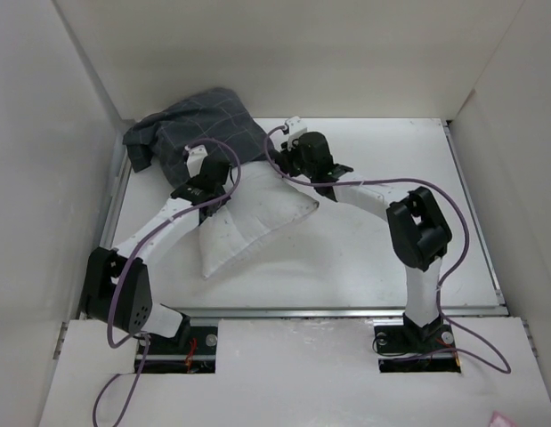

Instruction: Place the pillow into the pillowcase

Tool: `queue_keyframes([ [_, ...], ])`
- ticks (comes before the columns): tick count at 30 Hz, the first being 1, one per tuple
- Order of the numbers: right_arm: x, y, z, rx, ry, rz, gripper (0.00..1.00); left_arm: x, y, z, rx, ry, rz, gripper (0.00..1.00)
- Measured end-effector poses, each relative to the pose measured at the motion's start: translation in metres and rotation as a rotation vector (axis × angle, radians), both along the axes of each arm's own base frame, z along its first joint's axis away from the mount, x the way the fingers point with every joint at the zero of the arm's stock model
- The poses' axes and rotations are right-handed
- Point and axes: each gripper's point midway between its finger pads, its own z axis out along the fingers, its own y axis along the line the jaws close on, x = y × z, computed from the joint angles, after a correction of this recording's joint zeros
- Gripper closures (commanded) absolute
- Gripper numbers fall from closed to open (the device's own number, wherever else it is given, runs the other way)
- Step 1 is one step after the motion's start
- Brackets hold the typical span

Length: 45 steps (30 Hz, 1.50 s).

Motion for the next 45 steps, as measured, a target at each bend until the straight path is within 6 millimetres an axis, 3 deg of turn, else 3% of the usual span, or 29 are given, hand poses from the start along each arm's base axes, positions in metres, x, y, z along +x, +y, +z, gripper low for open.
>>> queue_keyframes([
  [2, 0.005, -0.003, 0.001, 0.016, -0.011, -0.034, 1.00, 0.000, 0.003, -0.001, 0.016, 0.006, 0.010, 1.00],
  [5, 0.007, -0.005, 0.012, 0.038, -0.033, -0.051, 1.00, 0.001, 0.005, -0.003, 0.034, 0.018, 0.016, 0.96],
  [6, 0.004, -0.006, 0.016, 0.044, -0.037, -0.046, 1.00, 0.001, 0.005, -0.001, 0.040, 0.019, 0.012, 0.83],
  [7, 0.001, -0.007, 0.021, 0.048, -0.038, -0.040, 1.00, 0.000, 0.001, 0.001, 0.055, 0.016, -0.004, 0.60],
  [8, -0.003, -0.007, 0.027, 0.057, -0.042, -0.026, 1.00, 0.000, -0.001, 0.005, 0.079, 0.008, -0.018, 0.14],
  [9, -0.006, -0.007, 0.032, 0.064, -0.045, -0.016, 1.00, -0.002, -0.006, 0.009, 0.108, -0.001, -0.051, 0.00],
  [13, -0.022, -0.008, 0.055, 0.094, -0.045, 0.020, 1.00, -0.009, -0.052, 0.046, 0.127, -0.120, -0.253, 0.00],
  [16, -0.033, -0.012, 0.062, 0.095, -0.010, 0.023, 1.00, -0.020, -0.093, 0.090, 0.040, -0.255, -0.459, 0.00],
  [20, -0.046, -0.018, 0.074, 0.101, 0.032, 0.017, 1.00, -0.028, -0.132, 0.134, -0.072, -0.375, -0.620, 0.00],
  [23, -0.057, -0.021, 0.090, 0.130, 0.043, 0.025, 1.00, -0.030, -0.166, 0.137, -0.127, -0.367, -0.707, 0.00],
  [26, -0.068, -0.023, 0.108, 0.160, 0.039, 0.035, 1.00, -0.029, -0.192, 0.108, -0.139, -0.269, -0.735, 0.00],
  [30, -0.077, -0.028, 0.122, 0.173, 0.033, 0.040, 1.00, -0.024, -0.195, 0.058, -0.095, -0.086, -0.637, 0.00],
  [32, -0.079, -0.031, 0.121, 0.170, 0.044, 0.031, 1.00, -0.025, -0.187, 0.046, -0.080, -0.030, -0.557, 0.00],
  [38, -0.083, -0.035, 0.118, 0.161, 0.073, 0.013, 1.00, -0.037, -0.167, 0.053, -0.047, 0.010, -0.346, 0.00],
  [45, -0.079, -0.042, 0.129, 0.138, 0.057, -0.024, 1.00, -0.049, -0.150, 0.048, 0.149, 0.082, -0.171, 0.00],
])
